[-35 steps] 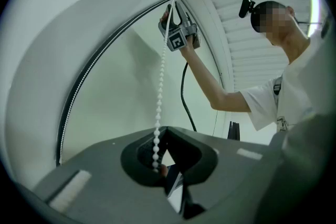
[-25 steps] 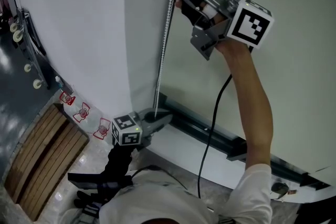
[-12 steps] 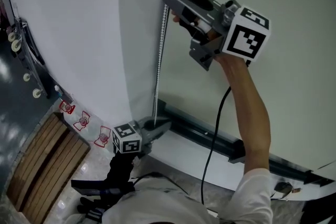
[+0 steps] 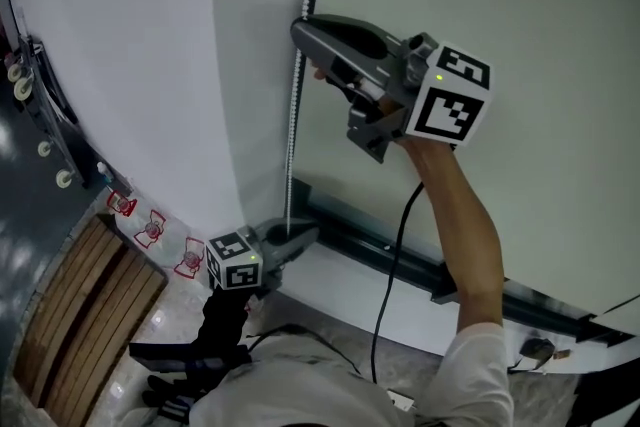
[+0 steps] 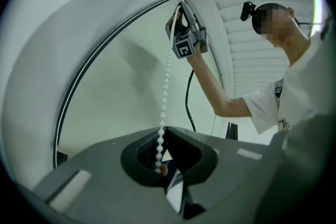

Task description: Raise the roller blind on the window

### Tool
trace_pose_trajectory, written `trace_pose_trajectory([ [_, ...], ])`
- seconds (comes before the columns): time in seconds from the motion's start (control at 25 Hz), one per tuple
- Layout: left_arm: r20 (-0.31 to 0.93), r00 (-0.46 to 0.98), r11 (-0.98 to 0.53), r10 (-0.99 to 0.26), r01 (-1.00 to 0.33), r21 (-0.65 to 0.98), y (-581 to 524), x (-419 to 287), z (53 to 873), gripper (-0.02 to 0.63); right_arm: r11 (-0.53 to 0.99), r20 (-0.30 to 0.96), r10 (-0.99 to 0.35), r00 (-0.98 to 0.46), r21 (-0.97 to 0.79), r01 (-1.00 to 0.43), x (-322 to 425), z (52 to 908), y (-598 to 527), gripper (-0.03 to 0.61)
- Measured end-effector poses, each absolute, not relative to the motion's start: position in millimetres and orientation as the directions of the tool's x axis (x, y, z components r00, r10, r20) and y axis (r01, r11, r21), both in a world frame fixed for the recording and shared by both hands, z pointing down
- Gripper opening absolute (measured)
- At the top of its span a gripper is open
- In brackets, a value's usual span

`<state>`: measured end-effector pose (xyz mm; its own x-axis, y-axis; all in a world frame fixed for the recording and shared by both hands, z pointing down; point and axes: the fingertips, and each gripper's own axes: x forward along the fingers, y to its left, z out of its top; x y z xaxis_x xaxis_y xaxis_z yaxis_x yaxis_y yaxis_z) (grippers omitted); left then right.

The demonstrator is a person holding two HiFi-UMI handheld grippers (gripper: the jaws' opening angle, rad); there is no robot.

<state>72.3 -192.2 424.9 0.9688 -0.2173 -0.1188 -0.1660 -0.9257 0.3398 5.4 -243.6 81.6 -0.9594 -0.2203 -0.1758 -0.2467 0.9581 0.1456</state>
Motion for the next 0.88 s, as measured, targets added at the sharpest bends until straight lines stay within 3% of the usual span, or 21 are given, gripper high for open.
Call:
trace_pose_trajectory([
  [0.88,-0.121,0.97,-0.927,-0.209,-0.157,0.342,-190.6,75.4,424.8,-0.002,0.967,-0.004,-0.235,-0.972,0.104,-0.234,0.2,186.9,-235.8,0.005],
])
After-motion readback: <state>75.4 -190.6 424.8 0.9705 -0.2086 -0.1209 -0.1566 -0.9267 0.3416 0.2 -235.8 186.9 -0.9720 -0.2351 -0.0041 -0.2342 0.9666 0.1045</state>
